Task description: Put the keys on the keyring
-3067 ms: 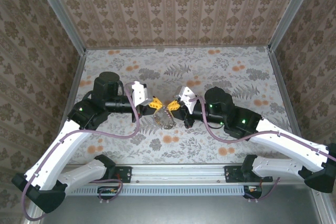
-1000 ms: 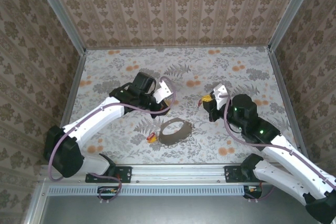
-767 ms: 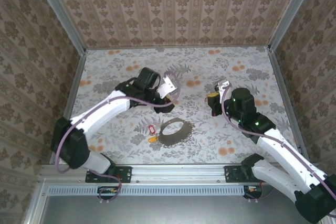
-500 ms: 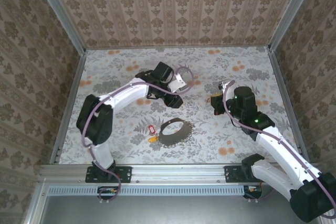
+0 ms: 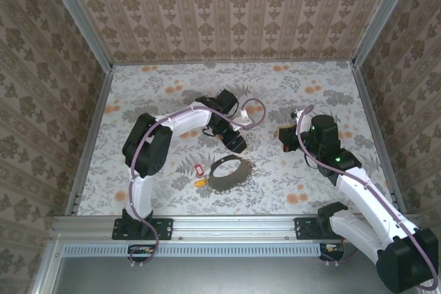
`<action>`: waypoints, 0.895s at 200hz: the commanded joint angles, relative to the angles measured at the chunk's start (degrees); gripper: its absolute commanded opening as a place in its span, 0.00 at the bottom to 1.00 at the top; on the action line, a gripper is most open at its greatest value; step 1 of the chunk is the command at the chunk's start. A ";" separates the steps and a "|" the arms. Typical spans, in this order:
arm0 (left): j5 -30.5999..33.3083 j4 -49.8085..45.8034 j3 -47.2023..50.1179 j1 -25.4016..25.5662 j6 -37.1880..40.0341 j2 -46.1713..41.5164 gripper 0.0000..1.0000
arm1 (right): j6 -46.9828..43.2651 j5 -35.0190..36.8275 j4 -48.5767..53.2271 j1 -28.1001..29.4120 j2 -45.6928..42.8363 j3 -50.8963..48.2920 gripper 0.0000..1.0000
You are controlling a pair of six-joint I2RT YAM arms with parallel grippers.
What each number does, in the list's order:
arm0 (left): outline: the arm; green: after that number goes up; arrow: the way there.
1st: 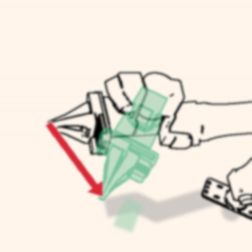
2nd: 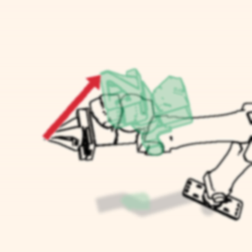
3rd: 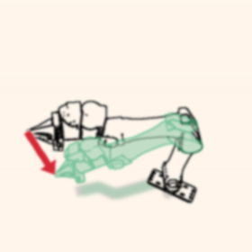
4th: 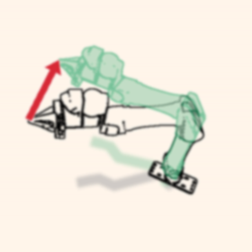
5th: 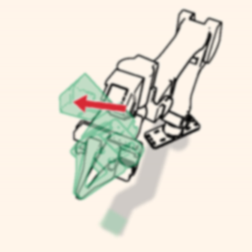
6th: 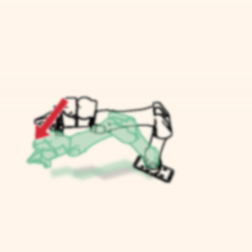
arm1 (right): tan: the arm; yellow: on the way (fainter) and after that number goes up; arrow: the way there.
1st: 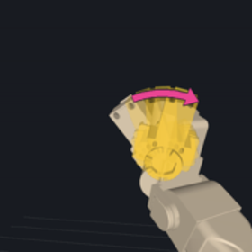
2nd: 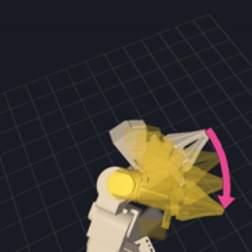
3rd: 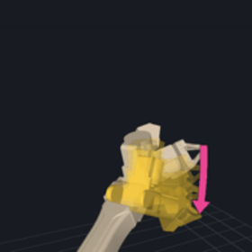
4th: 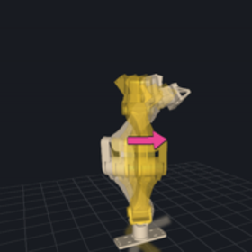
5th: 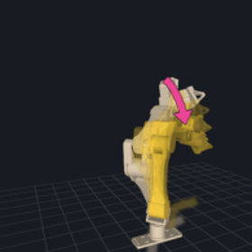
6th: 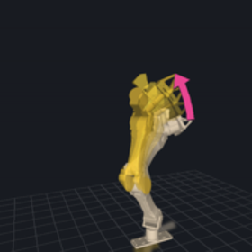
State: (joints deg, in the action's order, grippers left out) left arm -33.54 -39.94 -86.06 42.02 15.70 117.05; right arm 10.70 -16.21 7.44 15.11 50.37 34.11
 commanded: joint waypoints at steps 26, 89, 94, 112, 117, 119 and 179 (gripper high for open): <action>-2.07 -3.28 -4.59 1.44 3.07 3.72 0.49 | 1.25 -2.50 -1.58 -1.45 -0.33 -1.05 0.00; 0.75 -4.40 -5.46 3.11 5.10 6.05 0.45 | 1.59 -3.13 -1.88 -1.98 -0.42 -1.28 0.00; 1.11 -4.44 -5.50 3.29 5.22 6.14 0.44 | 1.60 -3.13 -1.90 -2.02 -0.45 -1.29 0.00; 2.70 -4.70 -5.45 3.91 5.87 6.68 0.40 | 1.64 -3.32 -2.00 -2.04 -0.46 -1.42 0.00; 2.84 -4.75 -5.47 4.03 5.98 6.85 0.38 | 1.76 -3.32 -2.06 -2.04 -0.53 -1.41 0.00; 2.90 -4.78 -5.44 4.10 6.00 6.91 0.37 | 1.75 -3.31 -2.08 -2.02 -0.47 -1.41 0.00; 6.14 -5.27 -4.77 5.67 7.17 7.15 0.27 | 1.69 -3.39 -1.93 -2.24 -1.24 -1.63 0.00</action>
State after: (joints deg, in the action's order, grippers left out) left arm -29.36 -43.31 -90.11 46.70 20.84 123.79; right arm 11.77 -18.52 6.39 13.32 50.19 33.26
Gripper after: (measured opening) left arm 0.271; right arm 0.064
